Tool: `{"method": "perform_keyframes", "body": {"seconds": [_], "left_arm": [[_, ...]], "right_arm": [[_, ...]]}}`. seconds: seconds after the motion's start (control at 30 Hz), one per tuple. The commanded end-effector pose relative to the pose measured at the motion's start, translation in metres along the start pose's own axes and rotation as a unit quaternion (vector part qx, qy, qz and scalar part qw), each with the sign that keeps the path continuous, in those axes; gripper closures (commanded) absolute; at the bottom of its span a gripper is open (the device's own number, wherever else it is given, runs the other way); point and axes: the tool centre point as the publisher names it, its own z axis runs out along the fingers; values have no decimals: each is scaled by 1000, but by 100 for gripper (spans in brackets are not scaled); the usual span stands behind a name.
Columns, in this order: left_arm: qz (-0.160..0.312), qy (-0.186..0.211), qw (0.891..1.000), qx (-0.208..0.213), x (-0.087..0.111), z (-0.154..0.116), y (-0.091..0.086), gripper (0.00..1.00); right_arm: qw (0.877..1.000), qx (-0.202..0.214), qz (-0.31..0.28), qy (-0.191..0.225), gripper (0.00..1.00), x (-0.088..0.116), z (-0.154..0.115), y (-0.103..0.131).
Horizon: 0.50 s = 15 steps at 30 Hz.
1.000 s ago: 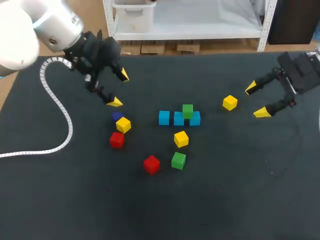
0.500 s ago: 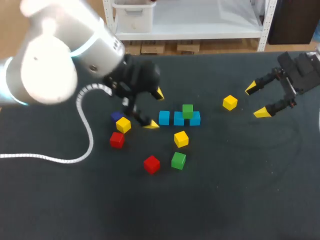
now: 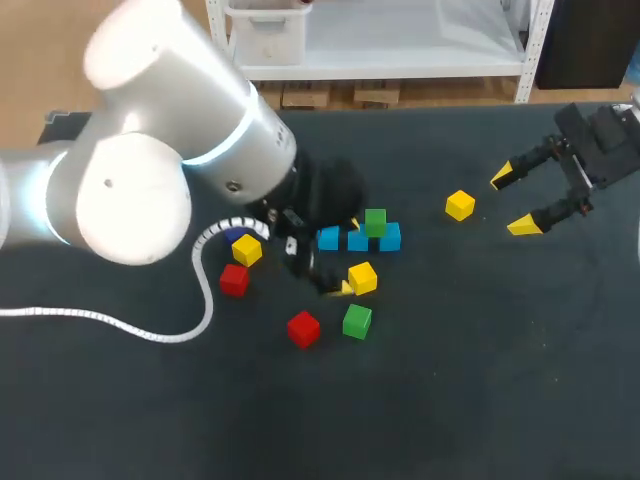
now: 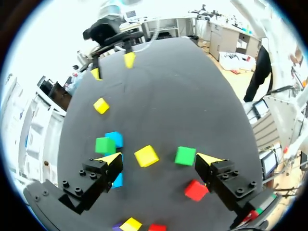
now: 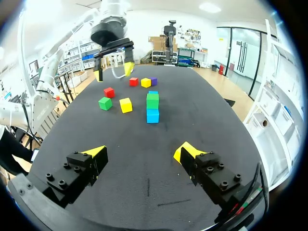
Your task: Place the blue cubes, place green cubes on the blue cubes, place the yellow cubes on the green cubes, then place the red cubes on the yellow cubes, and place purple cube on the red cubes.
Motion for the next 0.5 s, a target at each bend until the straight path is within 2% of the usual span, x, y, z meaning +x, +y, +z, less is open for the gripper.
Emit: {"method": "perform_keyframes", "body": {"seconds": [0.03,0.2,0.5], "left_arm": [[9,10,1000,14,-9,3,-7,0],[15,21,999,32,-11,10,-21,0],[42,23,997,56,-13,31,-35,2]], "right_arm": [[1000,0,0,-1,0,0,0,-1],[1000,0,0,-1,0,0,0,-1],[1000,0,0,-1,0,0,0,-1]]}}
